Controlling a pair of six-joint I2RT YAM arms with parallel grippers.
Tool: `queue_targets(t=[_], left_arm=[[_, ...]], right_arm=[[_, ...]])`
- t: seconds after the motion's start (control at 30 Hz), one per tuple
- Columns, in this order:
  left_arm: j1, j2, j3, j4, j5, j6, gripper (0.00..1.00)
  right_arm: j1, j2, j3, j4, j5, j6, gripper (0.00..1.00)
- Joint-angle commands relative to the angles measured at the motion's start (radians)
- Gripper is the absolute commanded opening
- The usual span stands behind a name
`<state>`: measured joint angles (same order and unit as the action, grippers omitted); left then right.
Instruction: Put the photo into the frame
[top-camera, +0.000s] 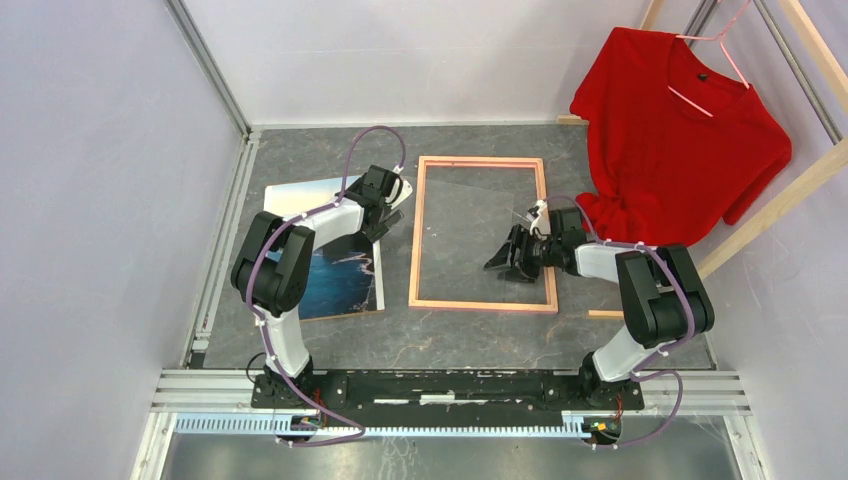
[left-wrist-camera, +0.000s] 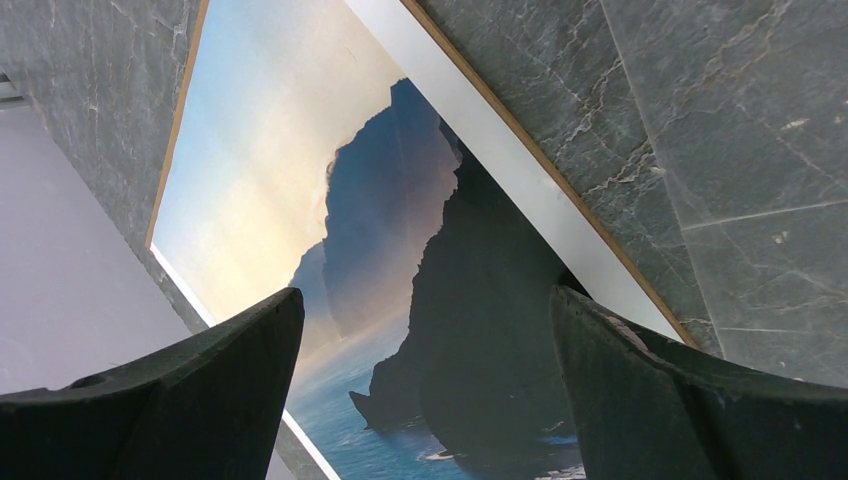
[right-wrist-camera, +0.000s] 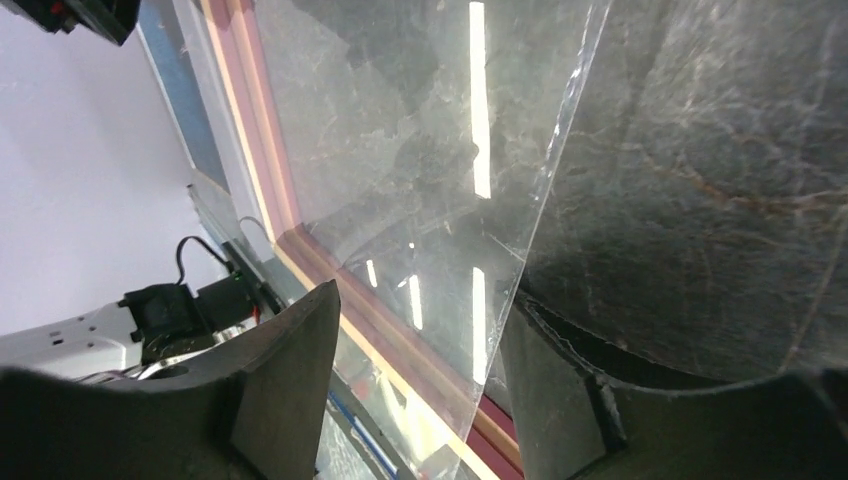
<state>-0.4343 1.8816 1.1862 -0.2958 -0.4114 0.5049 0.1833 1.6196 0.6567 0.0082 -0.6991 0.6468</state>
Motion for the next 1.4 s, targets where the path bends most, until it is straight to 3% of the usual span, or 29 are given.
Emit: queue_targets(t=[0.0,0.4,0.53,0.6,0.67,0.73,0.83,1.0,1.1,1.23,1.37], left_arm=[[-0.007,0.02,-0.029,-0.04,0.038,-0.012,0.99],[-0.006,0.043,-0.036,-0.042,0.04,-0.012,0.99],[-0.009,0.049,-0.035,-0.046,0.047,-0.021,0.99],[-0.013,0.047,-0.033,-0.049,0.051,-0.026,0.99],[-0.018,0.044,-0.03,-0.056,0.059,-0.032,0.99],[-0.018,0.038,-0.025,-0.063,0.066,-0.035,0.99],[-0.018,0.035,-0.011,-0.081,0.081,-0.042,0.99],[-0.016,0.031,0.025,-0.098,0.078,-0.047,0.99],[-0.01,0.026,0.046,-0.103,0.059,-0.034,0.99],[0.0,0.022,0.084,-0.116,0.049,-0.024,0.99],[0.002,0.029,0.125,-0.129,0.046,-0.025,0.99]], right_arm=[[0.008,0.024,-0.066,0.094,-0.002,0.06,0.63],[0.015,-0.101,-0.213,0.485,0.01,0.233,0.55],[0.015,-0.034,-0.223,0.637,-0.069,0.328,0.56],[0.016,-0.01,-0.269,0.817,-0.082,0.427,0.55],[0.016,-0.001,-0.319,0.96,-0.07,0.502,0.52],[0.017,0.0,-0.329,0.998,-0.059,0.523,0.42],[0.016,-0.015,-0.316,0.981,-0.032,0.518,0.36],[-0.008,-0.044,-0.252,0.89,-0.039,0.492,0.02],[-0.063,-0.076,-0.168,0.693,-0.062,0.392,0.0],[-0.13,-0.098,0.06,0.186,-0.042,0.034,0.0],[-0.177,-0.089,0.189,-0.042,-0.036,-0.119,0.0]])
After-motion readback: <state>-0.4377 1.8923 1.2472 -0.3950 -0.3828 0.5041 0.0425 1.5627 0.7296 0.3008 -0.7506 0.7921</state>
